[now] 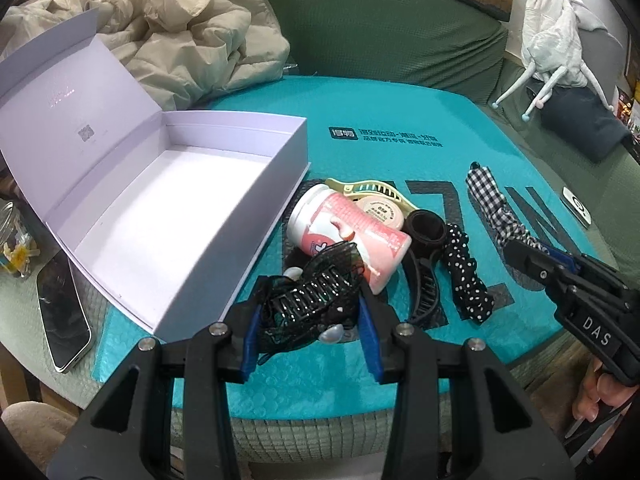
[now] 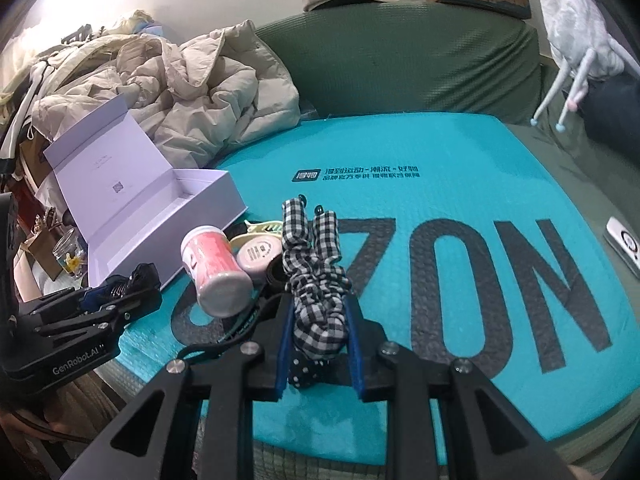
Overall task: Organize objects
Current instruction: 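Lift and carry the gingham scrunchie and mesh claw clip into the lavender box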
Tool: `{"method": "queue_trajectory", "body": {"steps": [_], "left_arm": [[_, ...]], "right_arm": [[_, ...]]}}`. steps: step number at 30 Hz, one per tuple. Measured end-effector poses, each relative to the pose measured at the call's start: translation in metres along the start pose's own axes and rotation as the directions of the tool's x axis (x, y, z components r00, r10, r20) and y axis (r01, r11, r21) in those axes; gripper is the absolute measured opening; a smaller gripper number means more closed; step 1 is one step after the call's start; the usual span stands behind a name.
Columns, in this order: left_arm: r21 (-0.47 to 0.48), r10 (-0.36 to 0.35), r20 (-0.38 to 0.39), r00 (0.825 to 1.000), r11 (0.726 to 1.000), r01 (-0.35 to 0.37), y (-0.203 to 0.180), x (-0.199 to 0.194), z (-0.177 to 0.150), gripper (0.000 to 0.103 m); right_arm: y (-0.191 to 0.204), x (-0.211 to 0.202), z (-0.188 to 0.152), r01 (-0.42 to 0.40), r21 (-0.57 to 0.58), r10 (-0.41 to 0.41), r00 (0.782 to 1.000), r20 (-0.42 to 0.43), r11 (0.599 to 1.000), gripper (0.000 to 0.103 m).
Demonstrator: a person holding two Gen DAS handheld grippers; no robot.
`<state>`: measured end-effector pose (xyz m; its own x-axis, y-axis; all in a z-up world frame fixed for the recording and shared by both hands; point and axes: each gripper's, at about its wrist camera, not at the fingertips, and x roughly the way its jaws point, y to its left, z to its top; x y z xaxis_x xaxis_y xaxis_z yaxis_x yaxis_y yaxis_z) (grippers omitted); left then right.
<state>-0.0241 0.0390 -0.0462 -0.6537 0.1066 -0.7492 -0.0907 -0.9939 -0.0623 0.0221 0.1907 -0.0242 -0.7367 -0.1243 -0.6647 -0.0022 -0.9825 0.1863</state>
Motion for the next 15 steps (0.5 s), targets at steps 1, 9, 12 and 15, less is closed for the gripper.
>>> {"method": "queue_trajectory", "body": {"steps": [1,9,12,15], "left_arm": [[-0.002,0.001,0.000,1.000,1.000,-0.001,0.000,-0.001,0.001,0.039],[0.005,0.018,0.017,1.000,1.000,-0.018,0.008,-0.015,0.017,0.039],[0.003,0.044,0.031,0.999,0.999,-0.044,0.014,-0.022,0.023,0.039],[-0.010,0.063,0.035,0.997,0.998,-0.063,0.023,-0.027,0.026,0.039]], "right_arm": [[0.001,0.000,0.003,-0.001,-0.004,0.001,1.000,-0.001,1.000,0.023],[0.010,-0.004,0.022,-0.036,-0.043,0.036,0.999,0.001,0.998,0.023],[0.018,-0.004,0.028,-0.045,-0.069,0.045,0.999,-0.001,0.997,0.023],[0.027,-0.002,0.032,-0.061,-0.093,0.061,0.998,-0.005,0.994,0.023]]}}
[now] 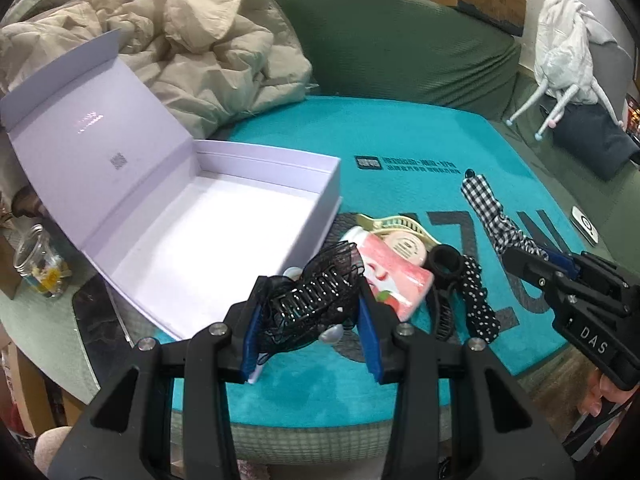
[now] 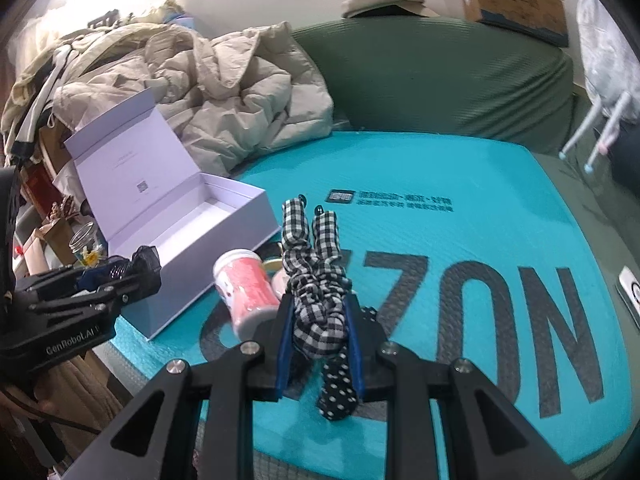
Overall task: Organize objects
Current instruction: 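Lift and carry the gingham scrunchie and mesh claw clip into the lavender box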
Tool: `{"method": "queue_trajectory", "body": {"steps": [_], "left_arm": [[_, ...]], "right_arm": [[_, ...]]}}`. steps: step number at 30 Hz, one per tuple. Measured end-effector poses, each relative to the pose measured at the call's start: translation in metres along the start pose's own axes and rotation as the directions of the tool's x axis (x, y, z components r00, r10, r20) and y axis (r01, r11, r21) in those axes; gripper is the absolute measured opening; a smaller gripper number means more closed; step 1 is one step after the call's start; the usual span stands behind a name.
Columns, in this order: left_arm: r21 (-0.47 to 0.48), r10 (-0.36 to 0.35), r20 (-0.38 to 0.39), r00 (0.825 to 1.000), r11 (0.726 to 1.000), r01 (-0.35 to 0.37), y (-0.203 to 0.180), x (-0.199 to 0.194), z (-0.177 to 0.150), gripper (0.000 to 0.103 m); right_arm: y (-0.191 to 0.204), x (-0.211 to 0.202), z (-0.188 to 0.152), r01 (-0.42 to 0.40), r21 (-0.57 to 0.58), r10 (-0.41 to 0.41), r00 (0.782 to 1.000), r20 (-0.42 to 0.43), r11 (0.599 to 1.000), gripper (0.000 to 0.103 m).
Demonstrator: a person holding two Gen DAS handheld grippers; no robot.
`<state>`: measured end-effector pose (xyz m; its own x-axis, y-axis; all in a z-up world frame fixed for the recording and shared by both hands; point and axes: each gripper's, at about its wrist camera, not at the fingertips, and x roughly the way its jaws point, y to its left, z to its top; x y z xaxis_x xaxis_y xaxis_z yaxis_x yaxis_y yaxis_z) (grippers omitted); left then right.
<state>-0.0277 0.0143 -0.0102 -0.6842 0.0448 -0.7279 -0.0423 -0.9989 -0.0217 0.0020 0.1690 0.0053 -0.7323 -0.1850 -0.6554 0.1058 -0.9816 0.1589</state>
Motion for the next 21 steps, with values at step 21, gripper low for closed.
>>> {"method": "queue_trajectory", "body": {"steps": [21], "left_arm": [[-0.084,0.098,-0.015,0.995,0.992,-0.099,0.057,-0.011,-0.009,0.039]], "right_arm": [[0.068,0.024,0.025,-0.128,-0.148,0.125,0.992,-0.025,0.981,0.023]]}}
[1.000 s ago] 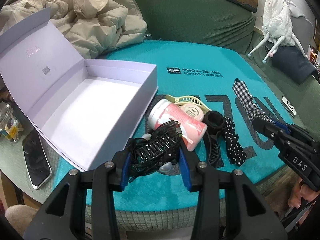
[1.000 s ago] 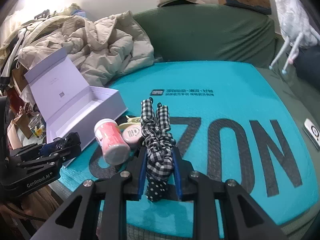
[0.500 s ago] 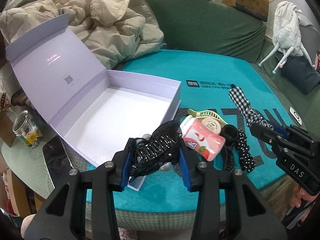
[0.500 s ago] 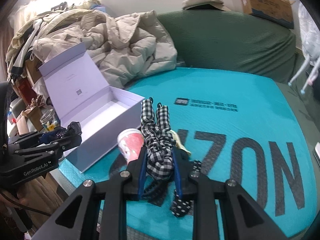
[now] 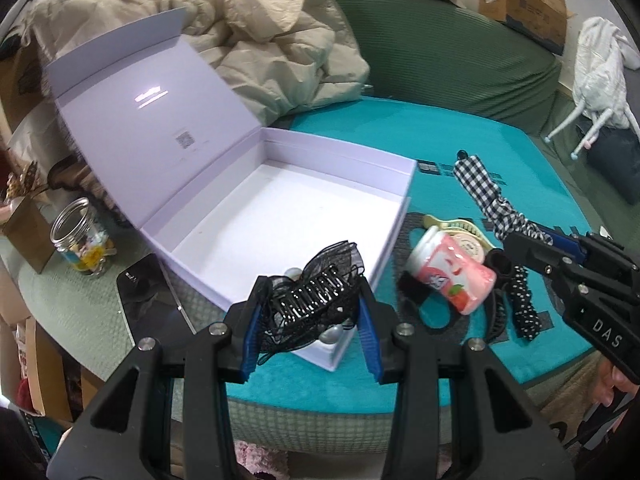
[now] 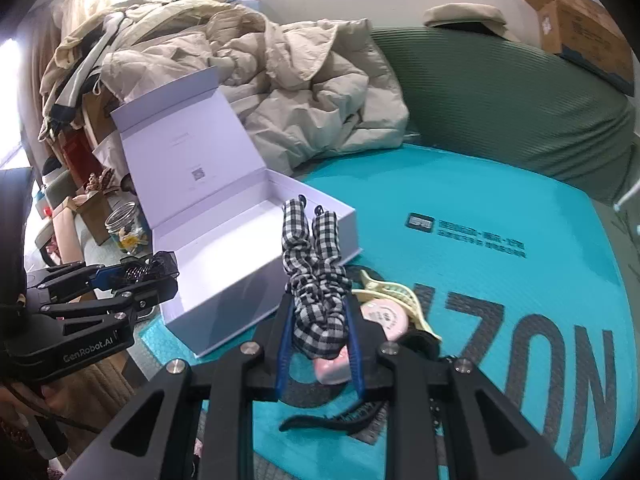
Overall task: Organize objects
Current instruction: 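Lift and carry the gingham scrunchie and mesh claw clip into the lavender box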
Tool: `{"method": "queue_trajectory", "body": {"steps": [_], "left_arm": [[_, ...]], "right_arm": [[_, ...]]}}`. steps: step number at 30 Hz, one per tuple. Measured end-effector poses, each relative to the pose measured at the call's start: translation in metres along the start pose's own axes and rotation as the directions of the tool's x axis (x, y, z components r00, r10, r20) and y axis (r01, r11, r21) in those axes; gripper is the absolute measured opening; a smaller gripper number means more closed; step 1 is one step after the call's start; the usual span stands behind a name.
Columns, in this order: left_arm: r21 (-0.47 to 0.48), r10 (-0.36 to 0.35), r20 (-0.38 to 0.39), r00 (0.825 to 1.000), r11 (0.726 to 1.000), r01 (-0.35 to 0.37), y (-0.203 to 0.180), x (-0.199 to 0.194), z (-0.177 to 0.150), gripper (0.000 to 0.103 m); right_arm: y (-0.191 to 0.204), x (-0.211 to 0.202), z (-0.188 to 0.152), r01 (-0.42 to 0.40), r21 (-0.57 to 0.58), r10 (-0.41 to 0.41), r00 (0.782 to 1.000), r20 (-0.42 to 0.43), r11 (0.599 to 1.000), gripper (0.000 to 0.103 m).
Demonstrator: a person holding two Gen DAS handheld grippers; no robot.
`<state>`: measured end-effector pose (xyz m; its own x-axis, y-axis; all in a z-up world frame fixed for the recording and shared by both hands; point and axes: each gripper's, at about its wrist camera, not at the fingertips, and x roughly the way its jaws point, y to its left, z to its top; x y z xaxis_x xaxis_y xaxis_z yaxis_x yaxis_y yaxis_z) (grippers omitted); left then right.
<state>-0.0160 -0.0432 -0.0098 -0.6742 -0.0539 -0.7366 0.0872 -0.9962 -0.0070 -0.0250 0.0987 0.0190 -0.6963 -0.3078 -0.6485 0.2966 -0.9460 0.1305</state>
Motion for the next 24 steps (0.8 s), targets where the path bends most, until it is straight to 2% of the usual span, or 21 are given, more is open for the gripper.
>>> {"method": "queue_trajectory", "body": {"steps": [11,24], "left_arm": [[-0.066,0.052,-0.021,0.998,0.996,-0.053,0.038,0.010,0.004,0.039],[-0.116,0.106,-0.038,0.994,0.987,-0.110,0.074,0.029,0.028,0.039]], "right_arm": [[0.031,0.025,0.022,-0.058,-0.069,0.057,0.998,-0.024,0.996,0.023],[0.055,0.059,0.051,-0.123,-0.125,0.117,0.992,-0.051,0.984,0.023]]}}
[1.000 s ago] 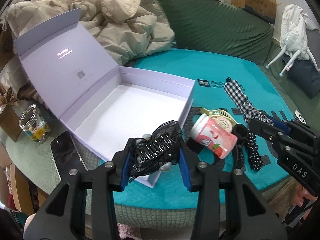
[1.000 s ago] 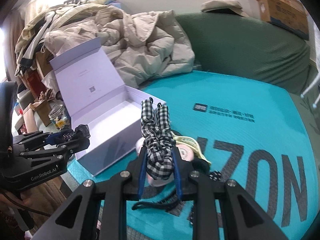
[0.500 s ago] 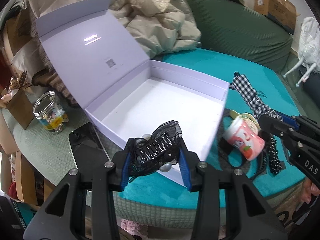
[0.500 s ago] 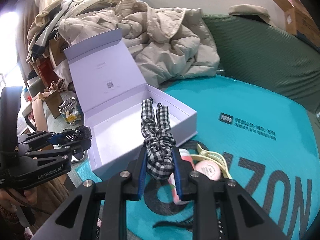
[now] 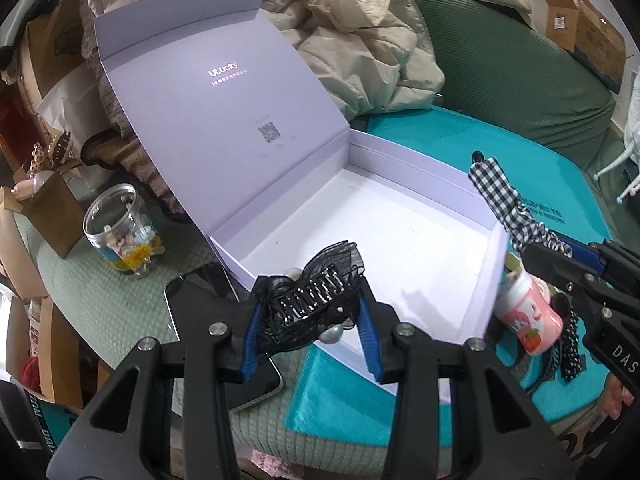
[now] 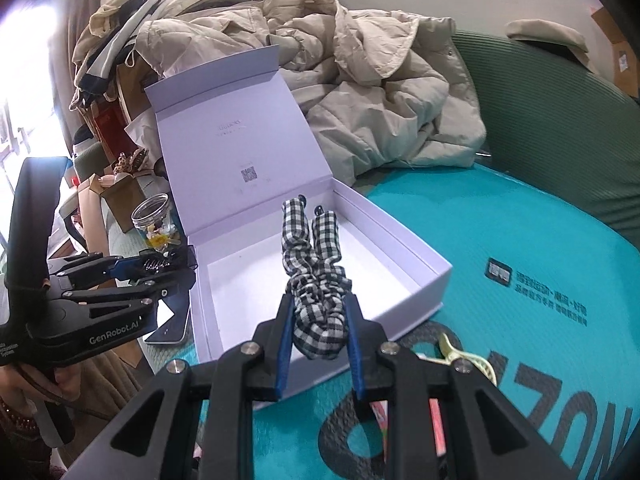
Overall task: Organize objects
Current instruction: 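Lift and carry the gingham scrunchie and mesh claw clip into the lavender box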
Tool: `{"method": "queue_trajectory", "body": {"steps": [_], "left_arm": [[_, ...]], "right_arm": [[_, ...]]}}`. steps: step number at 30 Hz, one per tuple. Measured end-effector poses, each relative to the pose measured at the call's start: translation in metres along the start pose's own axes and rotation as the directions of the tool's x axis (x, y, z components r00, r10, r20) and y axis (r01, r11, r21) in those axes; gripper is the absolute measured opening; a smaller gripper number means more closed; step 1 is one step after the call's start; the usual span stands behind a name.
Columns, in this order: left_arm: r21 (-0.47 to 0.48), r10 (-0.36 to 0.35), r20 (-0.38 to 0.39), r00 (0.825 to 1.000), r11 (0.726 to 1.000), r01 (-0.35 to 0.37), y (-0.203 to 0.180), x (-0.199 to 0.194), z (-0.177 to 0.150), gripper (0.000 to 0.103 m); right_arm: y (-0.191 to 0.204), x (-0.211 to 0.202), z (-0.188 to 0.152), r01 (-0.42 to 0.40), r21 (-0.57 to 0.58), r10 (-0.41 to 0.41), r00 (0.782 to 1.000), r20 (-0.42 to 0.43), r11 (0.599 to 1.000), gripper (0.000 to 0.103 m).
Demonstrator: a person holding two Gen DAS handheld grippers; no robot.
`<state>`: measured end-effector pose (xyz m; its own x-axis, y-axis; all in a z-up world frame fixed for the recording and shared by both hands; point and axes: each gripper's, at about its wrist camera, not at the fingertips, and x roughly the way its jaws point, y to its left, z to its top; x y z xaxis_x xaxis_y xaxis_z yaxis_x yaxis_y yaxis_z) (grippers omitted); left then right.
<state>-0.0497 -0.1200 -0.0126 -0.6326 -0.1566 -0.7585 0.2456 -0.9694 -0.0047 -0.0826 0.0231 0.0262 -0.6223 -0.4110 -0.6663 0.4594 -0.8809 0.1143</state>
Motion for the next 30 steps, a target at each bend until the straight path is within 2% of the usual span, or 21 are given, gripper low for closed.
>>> {"method": "queue_trajectory", "body": {"steps": [16,22,30], "left_arm": [[0.037,0.017,0.009,1.000,0.999,-0.017,0.001,0.036,0.044,0.039],[0.030,-0.023,-0.009,1.000,0.999,0.023,0.000,0.054,0.060,0.039],[0.070,-0.033,-0.009,0.999,0.997,0.034,-0.011,0.080,0.080,0.039]], "right_arm": [[-0.004,0.051,0.037,-0.038,-0.047,0.035,0.998,-0.055,0.998,0.023],[-0.010,0.074,0.053,-0.062,-0.054,0.057,0.995,-0.085,0.997,0.023],[-0.014,0.098,0.072,-0.043,-0.105,0.033,0.994,-0.101,0.994,0.023]]}}
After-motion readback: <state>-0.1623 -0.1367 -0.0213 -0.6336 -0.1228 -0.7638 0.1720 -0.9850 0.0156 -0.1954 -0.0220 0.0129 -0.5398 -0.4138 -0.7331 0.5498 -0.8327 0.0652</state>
